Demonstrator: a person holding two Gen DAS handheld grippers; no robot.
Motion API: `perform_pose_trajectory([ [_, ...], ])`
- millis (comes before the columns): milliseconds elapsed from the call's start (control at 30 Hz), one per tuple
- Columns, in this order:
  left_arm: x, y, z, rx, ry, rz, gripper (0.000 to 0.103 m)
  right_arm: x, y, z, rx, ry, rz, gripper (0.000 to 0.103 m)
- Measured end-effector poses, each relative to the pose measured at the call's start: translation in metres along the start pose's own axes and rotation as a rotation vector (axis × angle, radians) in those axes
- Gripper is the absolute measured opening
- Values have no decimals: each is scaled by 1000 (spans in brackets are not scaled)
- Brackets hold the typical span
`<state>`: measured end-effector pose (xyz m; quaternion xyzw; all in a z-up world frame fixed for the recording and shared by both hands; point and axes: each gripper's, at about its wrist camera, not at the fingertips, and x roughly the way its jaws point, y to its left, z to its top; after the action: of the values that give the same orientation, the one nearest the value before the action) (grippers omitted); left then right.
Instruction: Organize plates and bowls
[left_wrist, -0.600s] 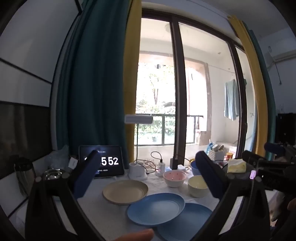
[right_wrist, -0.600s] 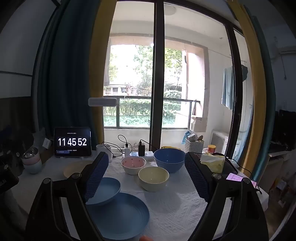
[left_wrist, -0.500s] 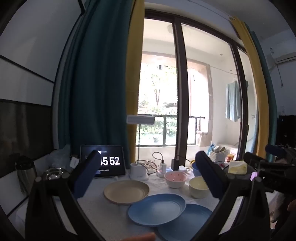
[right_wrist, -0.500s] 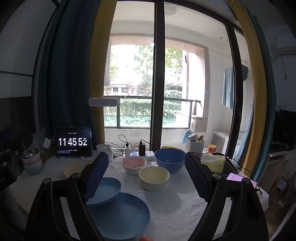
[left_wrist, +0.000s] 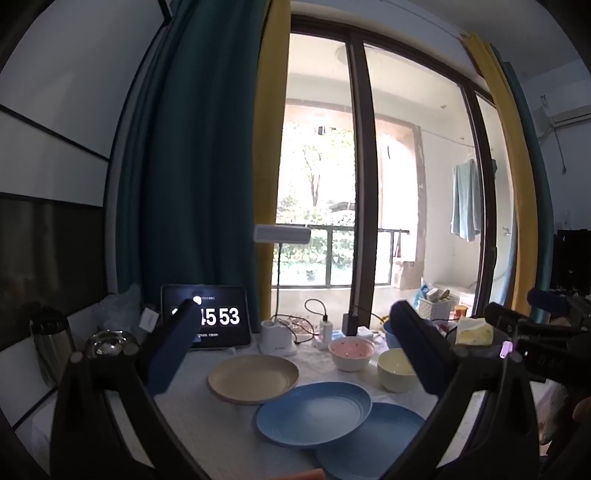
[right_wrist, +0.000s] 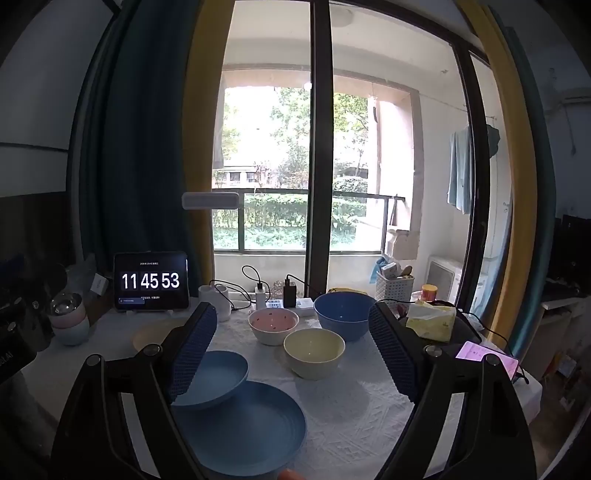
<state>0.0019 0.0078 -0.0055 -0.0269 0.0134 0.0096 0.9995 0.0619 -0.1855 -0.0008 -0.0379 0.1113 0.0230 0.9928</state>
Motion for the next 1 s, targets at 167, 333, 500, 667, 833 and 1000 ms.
perform_pose_trajectory([
  [167,0,-2,1,4,4,-10,103,1,1,0,5,3,2,87],
  [333,-1,-2,2,3,5,-17,103,0,0,0,7,2,5,87],
  [500,-1,-2,2,2,14,-21,102,-1,-1,0,12,0,5,87],
  [667,0,-1,1,0,16,-19,103,-1,-4,0,15,1,9,87],
  [833,1,1,2,-6,17,-16,103,-1,-4,0,15,1,9,87],
  [1000,1,1,1,-6,20,-16,103,-1,-4,0,14,1,11,87],
])
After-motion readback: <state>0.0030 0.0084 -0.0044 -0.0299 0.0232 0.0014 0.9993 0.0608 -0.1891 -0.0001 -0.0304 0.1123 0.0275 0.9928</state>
